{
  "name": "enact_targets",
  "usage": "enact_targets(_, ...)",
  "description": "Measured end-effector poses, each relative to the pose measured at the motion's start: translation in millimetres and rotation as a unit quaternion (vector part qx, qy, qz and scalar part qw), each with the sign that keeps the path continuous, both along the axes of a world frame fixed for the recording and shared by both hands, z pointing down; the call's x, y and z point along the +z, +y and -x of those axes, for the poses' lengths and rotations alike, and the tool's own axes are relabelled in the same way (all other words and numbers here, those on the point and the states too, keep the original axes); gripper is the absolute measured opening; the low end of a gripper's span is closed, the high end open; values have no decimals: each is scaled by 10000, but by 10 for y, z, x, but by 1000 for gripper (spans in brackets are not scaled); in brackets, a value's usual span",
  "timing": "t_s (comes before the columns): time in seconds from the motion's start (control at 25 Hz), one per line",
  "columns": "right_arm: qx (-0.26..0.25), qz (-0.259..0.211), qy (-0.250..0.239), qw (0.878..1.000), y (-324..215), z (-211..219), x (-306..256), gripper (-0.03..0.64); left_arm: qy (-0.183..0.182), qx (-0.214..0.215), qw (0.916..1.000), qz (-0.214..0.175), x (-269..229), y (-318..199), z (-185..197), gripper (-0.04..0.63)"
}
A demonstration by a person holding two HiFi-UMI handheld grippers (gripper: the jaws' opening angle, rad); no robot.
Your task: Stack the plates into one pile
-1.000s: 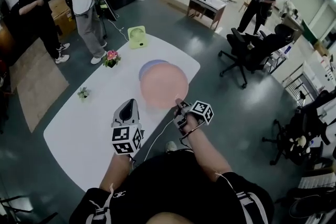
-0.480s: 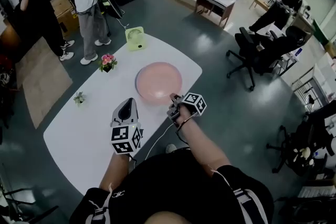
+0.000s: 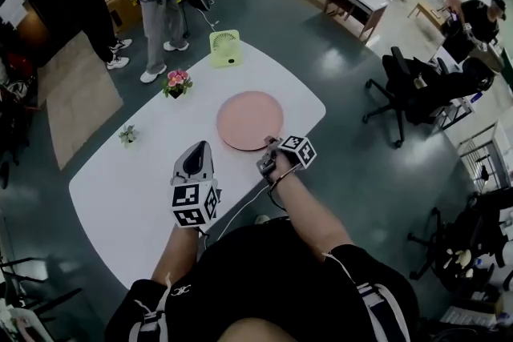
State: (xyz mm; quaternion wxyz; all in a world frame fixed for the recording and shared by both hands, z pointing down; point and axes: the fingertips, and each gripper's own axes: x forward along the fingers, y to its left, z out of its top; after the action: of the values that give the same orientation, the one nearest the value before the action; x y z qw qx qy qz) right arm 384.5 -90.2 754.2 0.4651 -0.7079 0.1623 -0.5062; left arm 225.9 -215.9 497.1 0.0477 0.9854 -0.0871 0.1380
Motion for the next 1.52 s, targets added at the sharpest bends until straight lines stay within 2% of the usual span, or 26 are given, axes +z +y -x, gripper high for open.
enact_targets(0.16, -483, 487, 486, 9965, -43, -108, -25, 87, -49, -72, 10000, -18, 15, -52, -64, 12)
enact_targets(0.36, -1061, 1074, 1031, 9831, 80, -144, -111, 112, -32, 7, 10000, -14, -2, 44, -199, 12)
enact_targets(0.56, -1184, 1588, 1676, 9658, 323, -280, -308, 164, 26, 161, 9999, 2, -13, 156, -375, 12)
enact_targets(0.64, -1142, 1725, 2121, 9551, 431, -344, -527, 163, 55, 218, 9997, 14, -24, 202, -439, 12)
enact_targets(0.72, -1022, 1846, 2792, 9368, 531, -418, -908, 130, 120, 282, 9995, 19, -66, 248, -517, 12)
enact_targets(0.76, -925, 1895, 3193, 9239, 579, -452, -1143, 120, 161, 314, 9994, 24, -97, 273, -558, 12)
enact_targets(0.84, -723, 1917, 4031, 8919, 665, -476, -1643, 81, 238, 378, 9990, 41, -163, 341, -627, 12)
enact_targets(0.96, -387, 1944, 5096, 8373, 820, -470, -2368, 48, 385, 510, 9979, 64, -264, 478, -761, 12)
enact_targets(1.04, -166, 2044, 5592, 8033, 945, -452, -2727, 22, 464, 620, 9970, 70, -300, 578, -856, 12)
enact_targets(1.12, -47, 2100, 5941, 7765, 1046, -401, -2976, 15, 506, 721, 9961, 84, -314, 667, -939, 12)
enact_targets(1.2, -39, 2090, 6147, 7606, 1116, -324, -3134, 15, 510, 803, 9954, 103, -313, 743, -1005, 12)
enact_targets(1.28, -36, 2145, 6234, 7519, 1186, -263, -3210, 15, 503, 863, 9949, 123, -308, 809, -1055, 12)
enact_targets(1.4, -29, 2264, 6242, 7478, 1246, -234, -3194, 14, 531, 913, 9943, 114, -309, 855, -1098, 12)
enact_targets(1.52, -66, 2209, 6218, 7514, 1261, -243, -3161, 12, 561, 938, 9940, 68, -331, 877, -1129, 12)
